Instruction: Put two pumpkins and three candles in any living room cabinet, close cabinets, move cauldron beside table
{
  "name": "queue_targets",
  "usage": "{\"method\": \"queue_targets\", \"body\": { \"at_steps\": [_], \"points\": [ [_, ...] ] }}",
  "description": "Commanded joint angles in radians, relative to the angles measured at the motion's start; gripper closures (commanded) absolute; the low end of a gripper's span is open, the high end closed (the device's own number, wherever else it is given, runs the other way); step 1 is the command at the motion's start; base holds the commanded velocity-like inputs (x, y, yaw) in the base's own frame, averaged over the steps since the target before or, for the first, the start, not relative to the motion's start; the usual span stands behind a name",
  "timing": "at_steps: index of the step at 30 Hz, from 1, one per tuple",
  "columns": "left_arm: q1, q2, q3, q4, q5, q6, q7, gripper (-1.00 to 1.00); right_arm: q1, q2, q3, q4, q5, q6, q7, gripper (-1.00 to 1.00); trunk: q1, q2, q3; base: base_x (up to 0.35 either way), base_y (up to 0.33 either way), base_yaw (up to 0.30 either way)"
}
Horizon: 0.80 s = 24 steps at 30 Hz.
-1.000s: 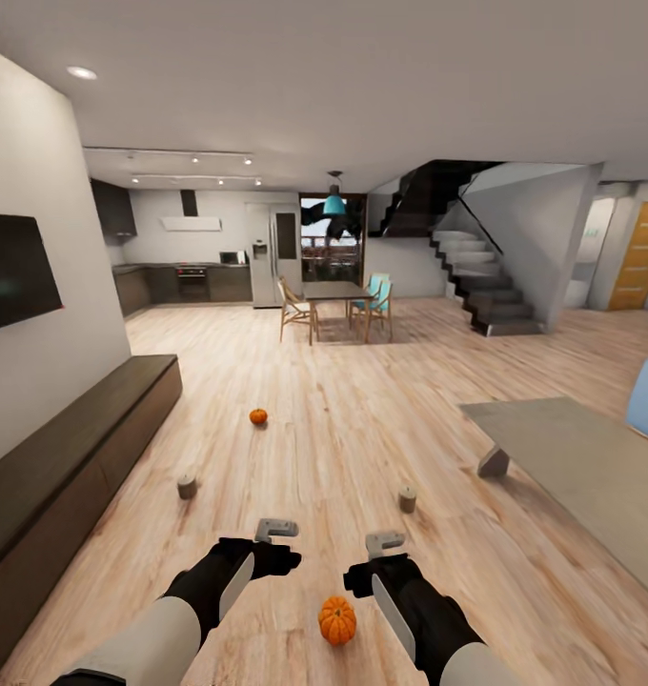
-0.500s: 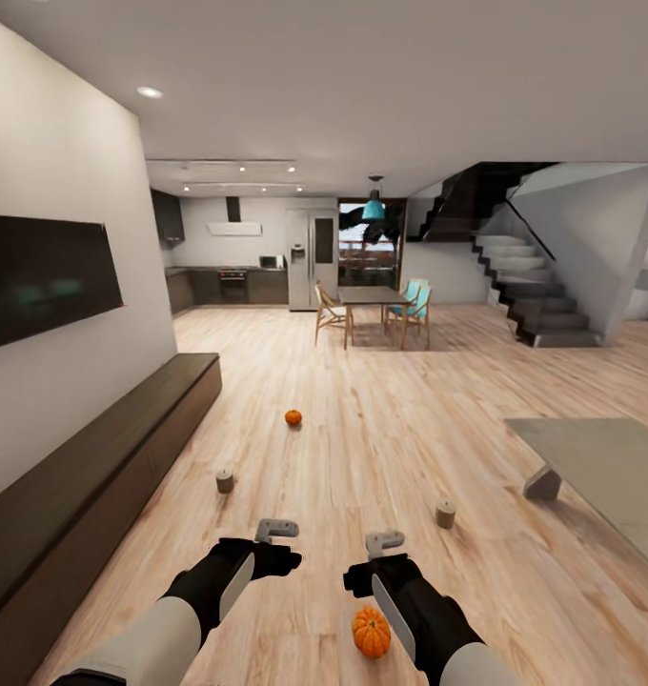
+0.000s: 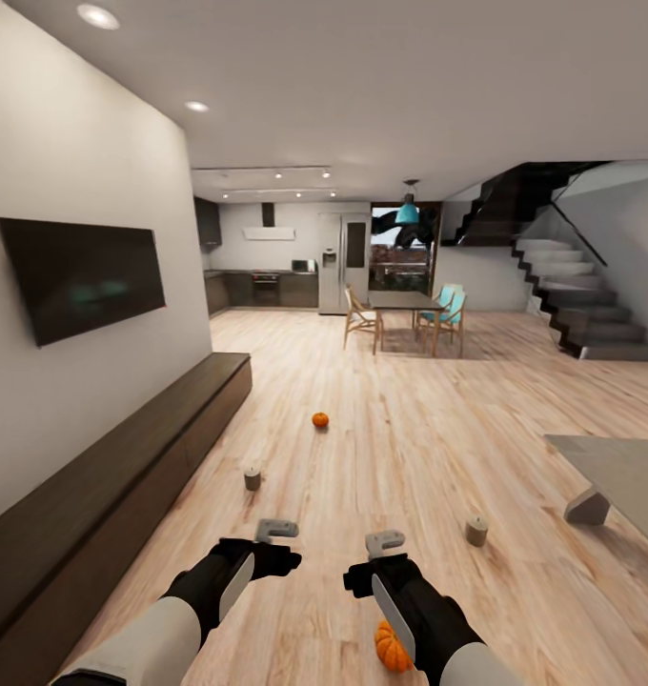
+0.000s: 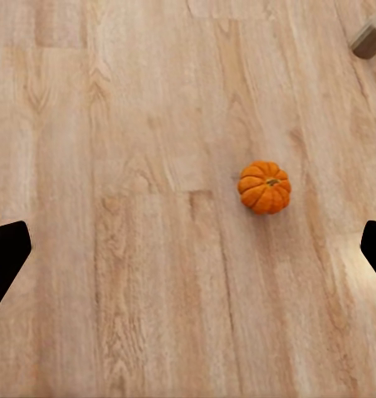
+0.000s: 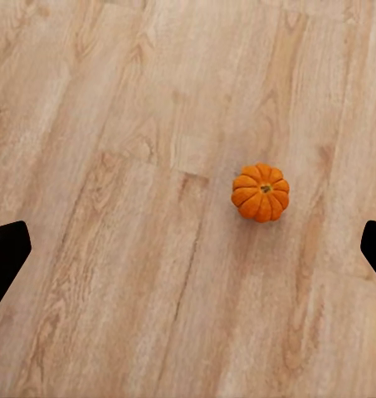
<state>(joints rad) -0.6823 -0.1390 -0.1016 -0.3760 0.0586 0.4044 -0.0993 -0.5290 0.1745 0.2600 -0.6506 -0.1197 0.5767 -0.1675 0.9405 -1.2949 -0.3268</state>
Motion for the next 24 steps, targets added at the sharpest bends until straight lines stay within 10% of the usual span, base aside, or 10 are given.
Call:
{"method": "queue_targets", "body": {
  "at_steps": [1,24],
  "points": [
    [-0.001,0.0,-0.006,-0.001,0.006,0.005,0.001,-1.0,0.0,0.0,0.002,-0.001,-0.011,0.004,-0.009,-1.0,0.0,-0.001,-0.001,0.0,-0.002,0.095],
    [0.0,0.0,-0.006,-0.001,0.006,0.005,0.001,-1.0,0.0,0.0,0.01,-0.001,-0.011,0.005,-0.009,-1.0,0.0,-0.001,0.0,0.113,0.036,0.214]
  ]
}}
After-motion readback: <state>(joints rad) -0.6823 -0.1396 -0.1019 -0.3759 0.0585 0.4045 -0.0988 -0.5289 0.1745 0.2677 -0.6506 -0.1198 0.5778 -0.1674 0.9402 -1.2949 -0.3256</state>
